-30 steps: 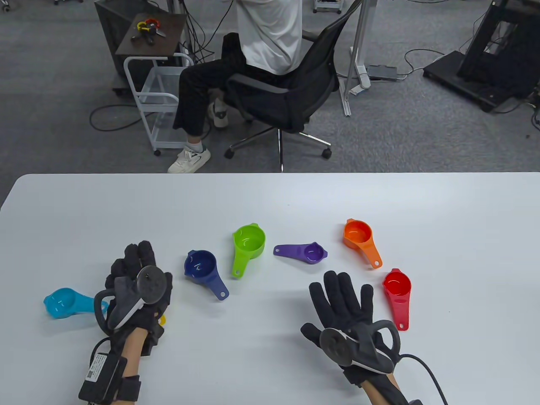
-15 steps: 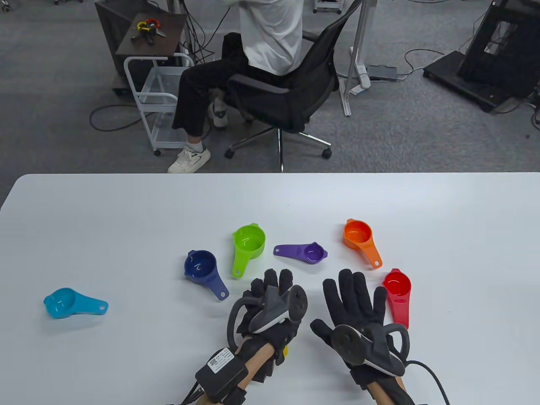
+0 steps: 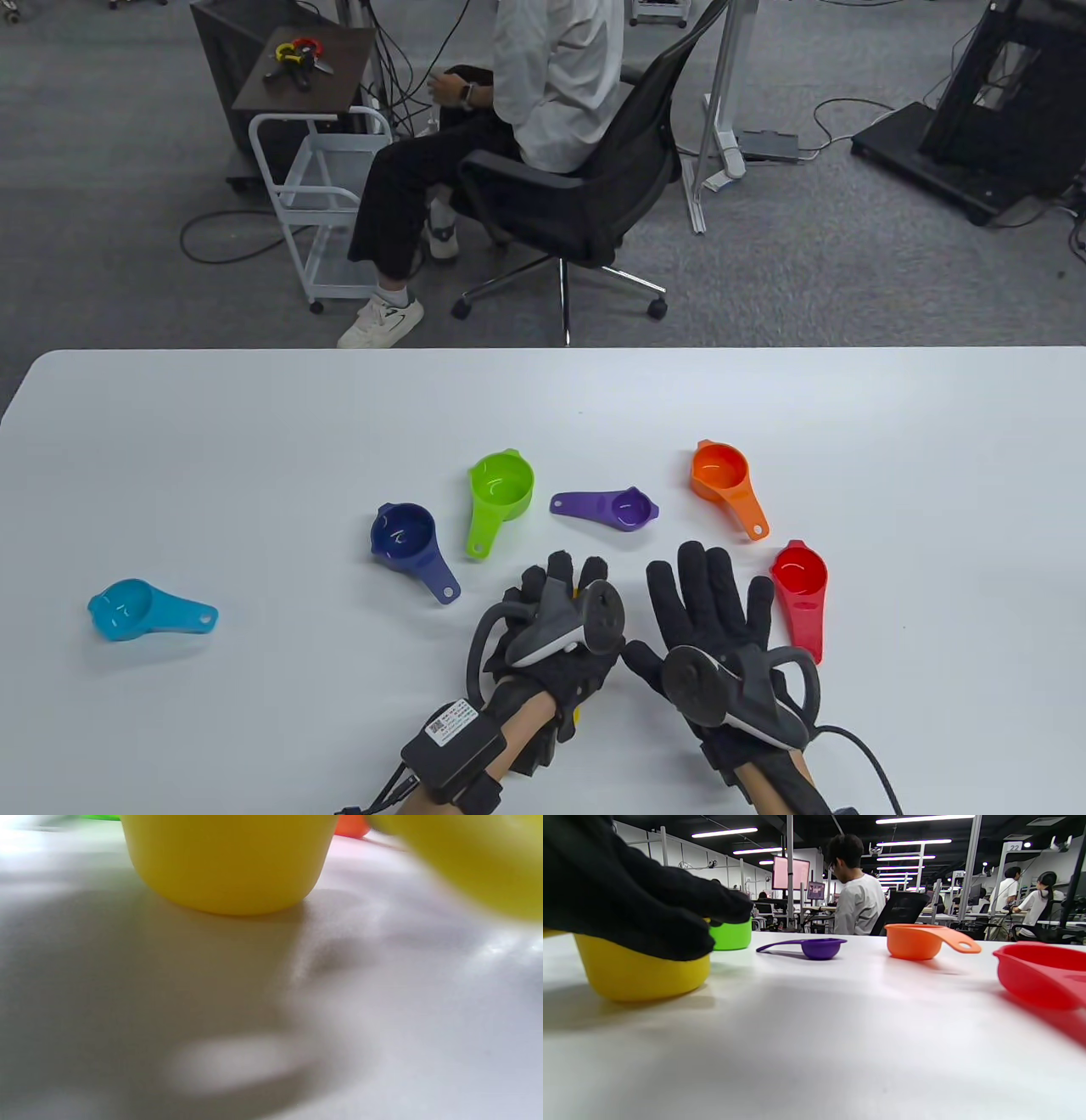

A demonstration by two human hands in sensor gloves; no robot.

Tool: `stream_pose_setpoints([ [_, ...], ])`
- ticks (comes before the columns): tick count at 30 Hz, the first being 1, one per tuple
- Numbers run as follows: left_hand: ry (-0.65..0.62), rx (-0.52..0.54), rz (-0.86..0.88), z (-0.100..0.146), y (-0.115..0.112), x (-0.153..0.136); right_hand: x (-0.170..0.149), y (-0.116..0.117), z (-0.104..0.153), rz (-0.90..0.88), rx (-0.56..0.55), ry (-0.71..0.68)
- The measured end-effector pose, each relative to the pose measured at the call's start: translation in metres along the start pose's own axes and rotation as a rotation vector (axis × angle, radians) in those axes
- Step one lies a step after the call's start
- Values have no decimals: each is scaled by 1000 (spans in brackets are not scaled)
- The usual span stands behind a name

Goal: Nest plastic measuring cups

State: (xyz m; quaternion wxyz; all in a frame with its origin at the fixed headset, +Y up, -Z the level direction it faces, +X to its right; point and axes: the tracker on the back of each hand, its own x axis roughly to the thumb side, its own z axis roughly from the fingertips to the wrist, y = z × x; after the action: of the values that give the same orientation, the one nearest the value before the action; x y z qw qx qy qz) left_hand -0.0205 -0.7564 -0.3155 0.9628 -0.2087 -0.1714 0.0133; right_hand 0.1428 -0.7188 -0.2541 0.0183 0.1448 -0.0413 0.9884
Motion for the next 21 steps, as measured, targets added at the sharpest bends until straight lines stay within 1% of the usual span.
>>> stream_pose_setpoints([
  [1,-10,-45,-5,2,6,-1,-1,-1,1,-5,-8,0],
  [2,-10,-104,-19,4,16,-4,-1,-3,1,-10,-21,-1],
  [3,3,-165,-38,8,32,-12,-2,-5,2,-13,-39,0],
  [4,18,-159,-19,14,55,-27,-4,-8,4,-7,-67,5],
  [5,27,-96,21,17,68,-37,-5,-10,5,-4,-88,9],
  [6,60,43,97,19,86,-53,-6,-12,5,-6,-108,13],
  [7,104,158,162,18,98,-65,-7,-13,6,-12,-115,16],
  [8,125,205,189,14,104,-73,-7,-13,5,-15,-114,17],
  [9,132,208,178,5,110,-82,-7,-12,5,-17,-105,19],
  [11,160,159,68,-16,113,-94,-7,-9,3,-5,-74,20],
  [13,199,111,-32,-47,109,-103,-7,-6,1,5,-52,23],
  [14,201,94,-37,-60,106,-106,-8,-5,0,4,-44,24],
  [17,181,54,29,-93,99,-114,-8,-4,-1,2,-23,20],
  [19,174,5,43,-107,97,-116,-8,-2,-2,8,-5,20],
  [20,185,-18,43,-112,95,-117,-8,-2,-2,10,3,20],
  [21,209,-63,41,-118,91,-117,-9,-1,-3,13,15,21],
])
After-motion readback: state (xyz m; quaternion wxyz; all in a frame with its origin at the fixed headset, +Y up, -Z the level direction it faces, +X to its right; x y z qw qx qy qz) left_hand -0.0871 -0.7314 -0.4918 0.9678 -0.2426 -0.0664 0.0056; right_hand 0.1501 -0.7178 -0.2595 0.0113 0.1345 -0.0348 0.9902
